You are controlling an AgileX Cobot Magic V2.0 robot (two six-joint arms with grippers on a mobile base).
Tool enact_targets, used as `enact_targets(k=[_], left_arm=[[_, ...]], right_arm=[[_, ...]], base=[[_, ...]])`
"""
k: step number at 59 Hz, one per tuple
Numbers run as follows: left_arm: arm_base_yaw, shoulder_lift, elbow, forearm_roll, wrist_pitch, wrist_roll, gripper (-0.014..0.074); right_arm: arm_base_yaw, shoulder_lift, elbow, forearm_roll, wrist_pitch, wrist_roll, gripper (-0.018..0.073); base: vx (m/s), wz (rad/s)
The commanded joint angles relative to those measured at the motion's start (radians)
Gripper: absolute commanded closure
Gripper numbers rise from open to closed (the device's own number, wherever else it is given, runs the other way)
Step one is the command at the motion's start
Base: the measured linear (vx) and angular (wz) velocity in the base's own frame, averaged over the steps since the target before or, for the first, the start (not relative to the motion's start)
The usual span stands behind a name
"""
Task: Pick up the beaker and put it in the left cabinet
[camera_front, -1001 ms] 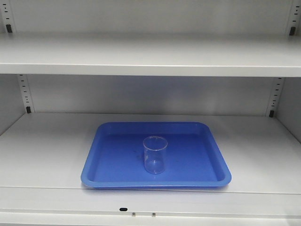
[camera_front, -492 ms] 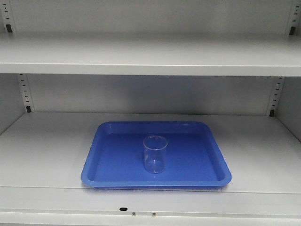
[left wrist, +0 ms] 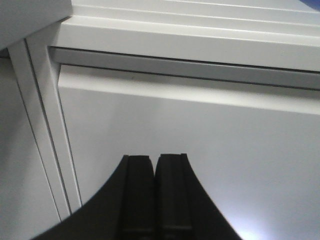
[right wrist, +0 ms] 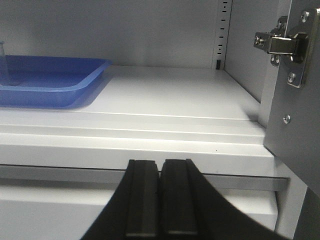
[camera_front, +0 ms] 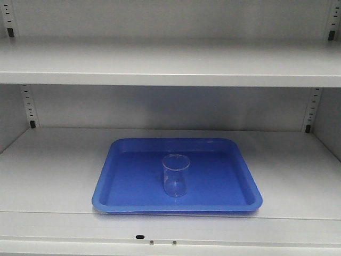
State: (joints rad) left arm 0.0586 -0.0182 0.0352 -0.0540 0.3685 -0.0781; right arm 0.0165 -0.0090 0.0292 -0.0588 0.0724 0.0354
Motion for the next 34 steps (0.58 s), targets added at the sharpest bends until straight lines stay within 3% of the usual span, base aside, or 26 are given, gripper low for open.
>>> enact_targets(k=[1, 34], left_arm=[[-0.004, -0.01, -0.018, -0.007, -0.081, -0.003, 0.0603], [-0.004, -0.01, -0.018, -0.007, -0.081, -0.003, 0.0603]], right_arm=[[-0.007, -0.014, 0.006, -0.011, -0.08, -0.007, 0.0565], [-0.007, -0.014, 0.006, -0.011, -0.08, -0.007, 0.0565]], base=[[0.0, 0.0], [0.0, 0.0]])
